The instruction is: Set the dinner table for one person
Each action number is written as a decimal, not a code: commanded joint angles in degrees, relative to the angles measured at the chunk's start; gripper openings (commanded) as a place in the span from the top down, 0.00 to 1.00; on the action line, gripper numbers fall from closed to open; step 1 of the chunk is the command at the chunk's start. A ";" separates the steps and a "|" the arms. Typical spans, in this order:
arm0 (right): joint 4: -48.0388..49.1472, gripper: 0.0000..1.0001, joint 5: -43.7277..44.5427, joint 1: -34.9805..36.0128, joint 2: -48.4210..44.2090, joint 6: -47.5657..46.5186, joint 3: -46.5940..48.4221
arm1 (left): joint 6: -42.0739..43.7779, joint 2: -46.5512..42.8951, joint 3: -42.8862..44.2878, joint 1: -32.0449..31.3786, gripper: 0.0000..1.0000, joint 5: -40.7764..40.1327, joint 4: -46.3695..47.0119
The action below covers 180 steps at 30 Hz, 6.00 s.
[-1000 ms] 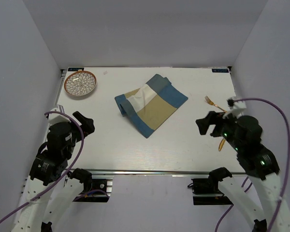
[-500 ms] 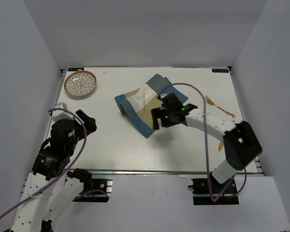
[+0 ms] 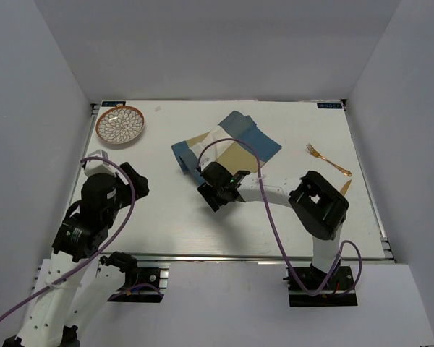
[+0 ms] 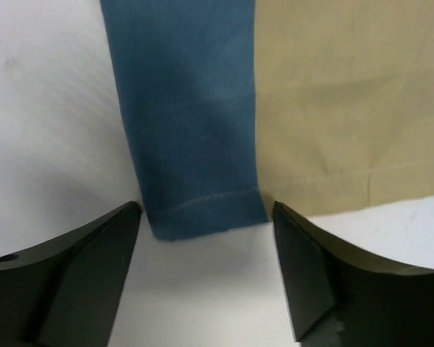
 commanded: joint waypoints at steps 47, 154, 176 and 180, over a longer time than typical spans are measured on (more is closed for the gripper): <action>12.77 1.00 -9.63 1.09 -49.21 6.31 -37.16 | -20.67 67.35 14.97 -0.21 0.29 8.32 15.81; 14.00 0.11 -14.83 -27.73 -4.92 17.30 -2.62 | -11.62 69.53 19.70 -0.38 0.02 4.29 15.57; 10.74 0.11 -14.54 -34.14 -2.96 22.12 -14.28 | -3.54 87.31 30.34 -1.53 0.02 16.83 17.03; 12.60 0.11 -16.75 -37.05 -8.59 23.19 -20.10 | -2.66 90.38 35.52 -1.53 0.02 19.22 16.87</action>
